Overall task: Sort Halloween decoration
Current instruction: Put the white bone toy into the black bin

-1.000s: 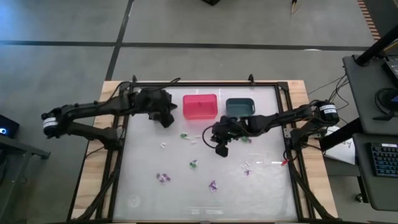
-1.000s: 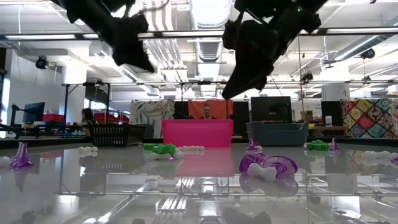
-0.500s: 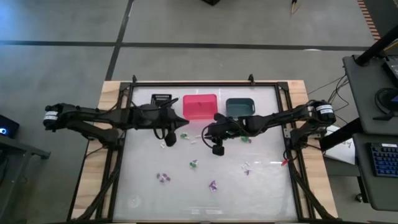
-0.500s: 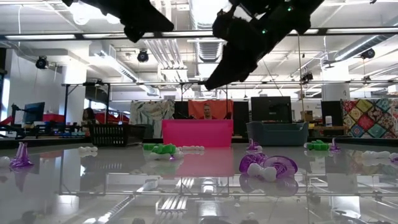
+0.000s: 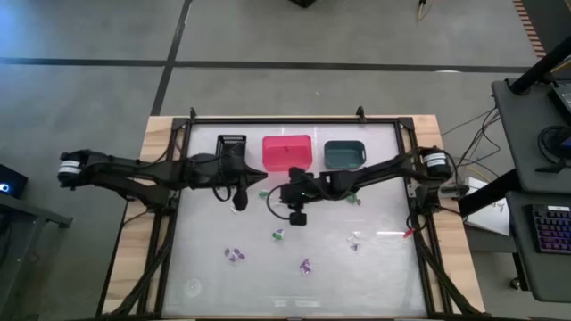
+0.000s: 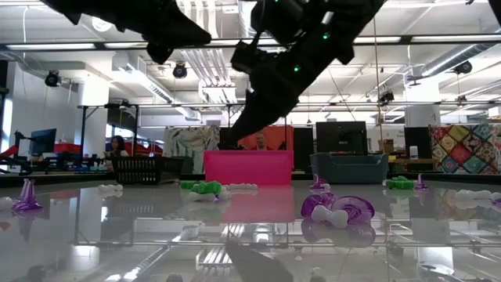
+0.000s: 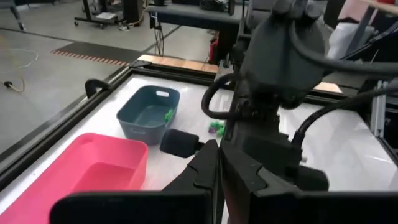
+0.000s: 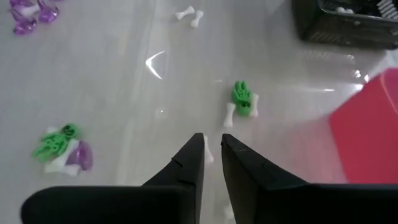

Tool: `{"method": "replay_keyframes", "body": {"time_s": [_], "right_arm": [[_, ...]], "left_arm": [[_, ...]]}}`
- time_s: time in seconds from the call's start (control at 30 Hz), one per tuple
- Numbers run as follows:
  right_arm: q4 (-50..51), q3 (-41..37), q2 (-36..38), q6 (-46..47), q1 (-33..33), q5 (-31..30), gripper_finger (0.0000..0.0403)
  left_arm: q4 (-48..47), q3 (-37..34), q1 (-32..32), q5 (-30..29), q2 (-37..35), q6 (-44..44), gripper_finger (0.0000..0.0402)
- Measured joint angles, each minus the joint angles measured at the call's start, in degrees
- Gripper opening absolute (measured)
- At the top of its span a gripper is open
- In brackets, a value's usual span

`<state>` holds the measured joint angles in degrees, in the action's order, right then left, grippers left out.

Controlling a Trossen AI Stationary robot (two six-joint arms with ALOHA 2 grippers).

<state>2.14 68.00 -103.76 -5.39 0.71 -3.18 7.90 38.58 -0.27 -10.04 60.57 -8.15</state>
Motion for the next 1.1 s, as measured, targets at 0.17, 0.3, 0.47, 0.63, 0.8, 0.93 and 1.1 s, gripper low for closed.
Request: {"method": "replay_keyframes", "body": {"time_s": [0.17, 0.3, 0.47, 0.63, 0.8, 0.93, 1.1], "right_arm": [[-0.12, 2.3, -3.45, -2.03, -0.02, 0.22, 0.0083], [-0.4, 2.98, -5.19, -3.51, -0.43, 0.37, 0.0104], [-2.7, 2.87, -8.0, -5.82, -1.2, 2.35, 0.011], [-4.21, 3.06, -11.36, -6.18, -1.64, 3.23, 0.0099], [-4.49, 3.27, -11.99, -6.03, -2.2, 3.67, 0.0069], [-4.43, 3.29, -11.99, -6.15, -2.45, 4.89, 0.0024], [-4.28, 3.84, -11.88, -5.13, -2.95, 7.43, 0.001]], "left_arm": [[1.01, -1.81, 0.0, -0.02, -3.51, -0.37, 0.0], [2.18, -3.02, 0.0, -0.02, -6.19, 0.08, 0.0], [3.66, -3.09, 0.0, -0.07, -7.77, 2.04, 0.0], [7.19, -3.05, 0.0, -0.07, -7.73, 4.33, 0.0], [7.79, -3.08, -0.01, -0.09, -7.14, 4.86, 0.0], [7.76, -3.1, 0.0, -0.09, -6.45, 4.86, 0.0], [8.01, -3.08, -0.01, -0.07, -5.5, 4.64, 0.0]]}}
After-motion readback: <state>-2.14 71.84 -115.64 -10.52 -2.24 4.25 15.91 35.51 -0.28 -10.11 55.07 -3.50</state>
